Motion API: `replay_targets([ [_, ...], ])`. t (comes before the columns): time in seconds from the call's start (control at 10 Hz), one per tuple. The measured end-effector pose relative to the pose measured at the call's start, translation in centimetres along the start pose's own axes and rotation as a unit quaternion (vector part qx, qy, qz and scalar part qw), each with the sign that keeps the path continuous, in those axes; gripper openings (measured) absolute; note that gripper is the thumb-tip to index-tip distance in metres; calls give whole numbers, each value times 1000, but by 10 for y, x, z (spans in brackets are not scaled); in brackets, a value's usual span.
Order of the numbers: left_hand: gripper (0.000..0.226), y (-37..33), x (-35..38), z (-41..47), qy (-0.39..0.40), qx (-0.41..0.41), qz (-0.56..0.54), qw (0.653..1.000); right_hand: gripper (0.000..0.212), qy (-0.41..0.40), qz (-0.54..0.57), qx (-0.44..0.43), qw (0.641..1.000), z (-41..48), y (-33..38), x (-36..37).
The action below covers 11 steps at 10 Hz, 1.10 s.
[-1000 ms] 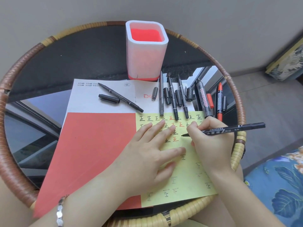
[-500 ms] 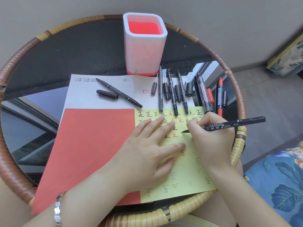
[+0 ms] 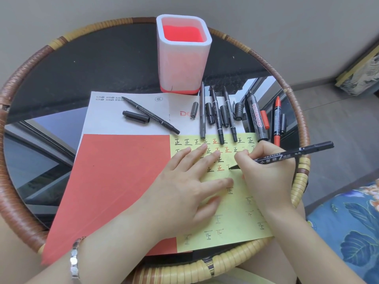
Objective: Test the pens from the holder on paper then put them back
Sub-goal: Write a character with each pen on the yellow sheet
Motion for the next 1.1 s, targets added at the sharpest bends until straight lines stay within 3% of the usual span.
replay_targets([
  [1.1,37,0,0,0,1,0,4,1000,22,5,-12,11,1000,-1,-2,-3],
])
Point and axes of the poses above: each hand's wrist, its own z-axis towards the middle knuckle, its own x-axis out of the palm, y = z × x, the point moved 8 cm from there along z, towards the middle knuckle, and after that the axes turned 13 degrees about -x, right-handed, at the moved point
